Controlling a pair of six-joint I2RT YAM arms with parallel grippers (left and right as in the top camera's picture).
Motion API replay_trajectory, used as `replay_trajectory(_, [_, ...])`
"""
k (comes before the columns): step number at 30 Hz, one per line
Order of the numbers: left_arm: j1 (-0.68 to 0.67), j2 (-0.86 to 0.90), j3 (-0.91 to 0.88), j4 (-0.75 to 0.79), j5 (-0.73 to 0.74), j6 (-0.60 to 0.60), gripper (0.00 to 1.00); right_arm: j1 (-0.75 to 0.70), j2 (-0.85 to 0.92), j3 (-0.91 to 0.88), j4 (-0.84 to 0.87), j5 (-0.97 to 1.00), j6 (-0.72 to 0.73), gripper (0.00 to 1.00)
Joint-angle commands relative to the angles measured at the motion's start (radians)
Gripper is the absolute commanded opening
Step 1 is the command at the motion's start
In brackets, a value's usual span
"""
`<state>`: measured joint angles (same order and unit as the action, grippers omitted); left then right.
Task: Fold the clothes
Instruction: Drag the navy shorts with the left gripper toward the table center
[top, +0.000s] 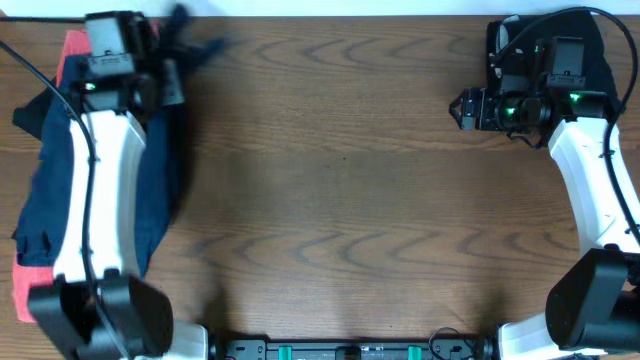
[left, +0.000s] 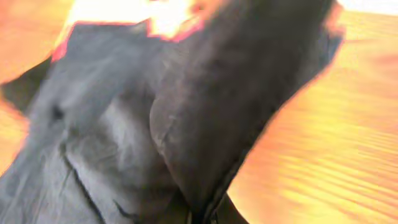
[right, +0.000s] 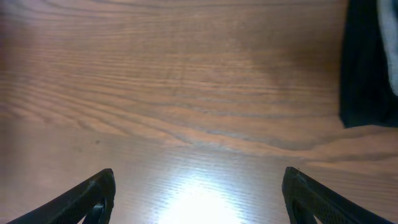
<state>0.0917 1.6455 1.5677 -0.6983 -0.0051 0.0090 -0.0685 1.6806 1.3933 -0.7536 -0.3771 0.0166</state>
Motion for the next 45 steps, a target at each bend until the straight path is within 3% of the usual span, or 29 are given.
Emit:
replay_trajectory(1, [-0.075, -0.052, 0.019, -0.005, 0.161, -0.108, 0.06, 0.01, -0.014, 0.021, -0.024, -0.089, 0.016, 0.84])
replay_trajectory(11, [-0.381, -0.007, 0.018, 0.014, 0.208, -0.289, 0.06, -0.051, -0.192, 0.109, -0.261, -0.098, -0.011, 0.9])
replay_trajectory(18, [-0.571, 0.127, 0.018, 0.216, 0.206, -0.341, 0.06, -0.114, -0.284, 0.131, -0.323, -0.098, -0.023, 0.93])
replay_trajectory(30, [-0.612, 0.189, 0.018, 0.229, 0.24, -0.37, 0.07, -0.119, -0.267, 0.13, -0.395, -0.061, -0.082, 0.94])
replay_trajectory(33, [-0.619, 0.189, 0.018, 0.222, 0.283, -0.365, 0.17, -0.109, -0.247, 0.13, -0.395, -0.061, -0.086, 0.94])
replay_trajectory(37, [-0.621, 0.185, 0.019, 0.193, 0.286, -0.357, 0.41, -0.075, -0.203, 0.13, -0.394, -0.076, -0.121, 0.95])
replay_trajectory(45, [-0.619, 0.135, 0.019, -0.02, 0.286, -0.217, 0.64, 0.011, -0.087, 0.13, -0.374, -0.106, -0.123, 0.99])
